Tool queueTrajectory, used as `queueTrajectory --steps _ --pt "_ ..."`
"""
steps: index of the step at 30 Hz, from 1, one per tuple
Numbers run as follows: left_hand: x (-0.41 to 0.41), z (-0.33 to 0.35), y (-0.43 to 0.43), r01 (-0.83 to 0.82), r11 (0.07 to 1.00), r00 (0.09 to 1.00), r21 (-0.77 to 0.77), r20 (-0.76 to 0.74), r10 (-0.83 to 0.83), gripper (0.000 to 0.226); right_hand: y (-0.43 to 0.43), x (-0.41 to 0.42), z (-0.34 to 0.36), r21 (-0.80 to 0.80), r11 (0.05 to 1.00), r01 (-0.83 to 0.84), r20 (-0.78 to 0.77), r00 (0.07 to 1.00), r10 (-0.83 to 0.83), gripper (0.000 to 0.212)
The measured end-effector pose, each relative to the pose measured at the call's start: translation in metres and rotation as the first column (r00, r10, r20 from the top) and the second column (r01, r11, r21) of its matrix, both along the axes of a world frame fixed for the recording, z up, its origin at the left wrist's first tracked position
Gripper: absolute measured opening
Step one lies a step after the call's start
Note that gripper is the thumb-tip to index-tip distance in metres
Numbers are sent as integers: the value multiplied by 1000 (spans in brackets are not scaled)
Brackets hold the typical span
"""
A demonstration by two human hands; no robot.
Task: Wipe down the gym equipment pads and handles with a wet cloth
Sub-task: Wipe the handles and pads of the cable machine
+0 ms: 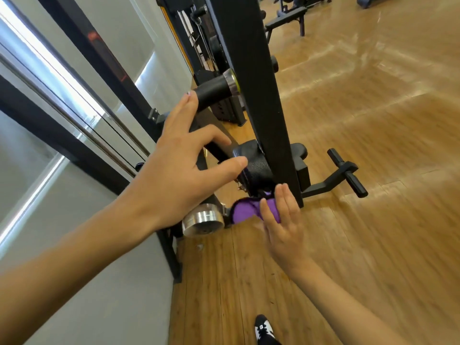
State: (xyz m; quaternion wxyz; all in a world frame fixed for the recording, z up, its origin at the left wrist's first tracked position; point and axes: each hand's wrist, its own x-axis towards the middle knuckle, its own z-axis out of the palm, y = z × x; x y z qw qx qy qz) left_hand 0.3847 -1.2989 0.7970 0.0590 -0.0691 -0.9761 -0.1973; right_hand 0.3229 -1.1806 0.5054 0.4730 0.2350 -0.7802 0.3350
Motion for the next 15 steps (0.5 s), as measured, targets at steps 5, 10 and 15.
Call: queueTrajectory --steps 5,10,15 --pt "-8 -1 -2 -56 997 998 -61 -2 56 51 -36 -26 33 -168 986 0 -23 1000 -4 64" --pt "-9 -4 -11 -60 997 998 -44 -12 59 48 -32 -19 -56 -69 998 -10 -10 1000 9 95" --pt "-18 -8 -9 -69 997 997 -41 -25 68 45 -41 -46 -15 -125 991 -41 -83 996 31 69"
